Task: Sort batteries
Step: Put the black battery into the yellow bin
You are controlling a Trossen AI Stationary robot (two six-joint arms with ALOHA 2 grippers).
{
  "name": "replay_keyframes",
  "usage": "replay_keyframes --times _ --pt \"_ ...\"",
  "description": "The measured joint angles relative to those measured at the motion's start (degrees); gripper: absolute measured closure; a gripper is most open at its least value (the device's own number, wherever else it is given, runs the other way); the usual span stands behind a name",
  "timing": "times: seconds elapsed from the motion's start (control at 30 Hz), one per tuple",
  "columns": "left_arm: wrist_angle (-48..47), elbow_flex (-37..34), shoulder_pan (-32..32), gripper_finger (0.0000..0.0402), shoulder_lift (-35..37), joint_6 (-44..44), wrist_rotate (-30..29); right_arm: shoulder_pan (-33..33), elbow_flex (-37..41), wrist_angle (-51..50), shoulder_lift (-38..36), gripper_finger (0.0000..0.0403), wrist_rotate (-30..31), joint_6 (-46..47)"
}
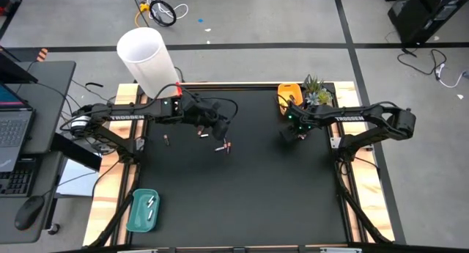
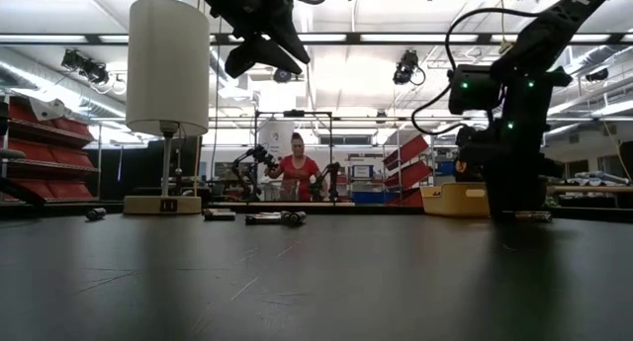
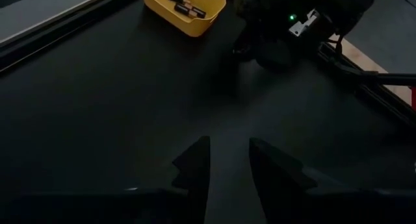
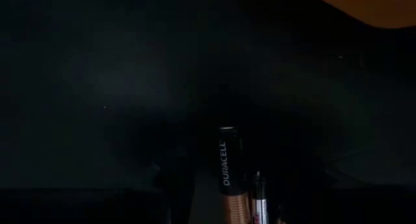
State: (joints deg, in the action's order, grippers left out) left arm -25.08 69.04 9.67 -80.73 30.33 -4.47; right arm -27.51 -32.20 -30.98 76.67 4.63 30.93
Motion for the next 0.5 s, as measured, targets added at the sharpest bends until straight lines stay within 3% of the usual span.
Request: replay_keyframes --times 0.3,0.5 --pt "0.00 0.00 0.00 0.0280 0.02 0.17 -0.02 0.00 0.20 0.11 0.01 0.0261 0.01 -3.96" --pt "0.00 0.00 0.00 0.0280 0.02 0.35 0.02 -0.04 0.22 0.13 0.05 0.0316 0.01 -4.57"
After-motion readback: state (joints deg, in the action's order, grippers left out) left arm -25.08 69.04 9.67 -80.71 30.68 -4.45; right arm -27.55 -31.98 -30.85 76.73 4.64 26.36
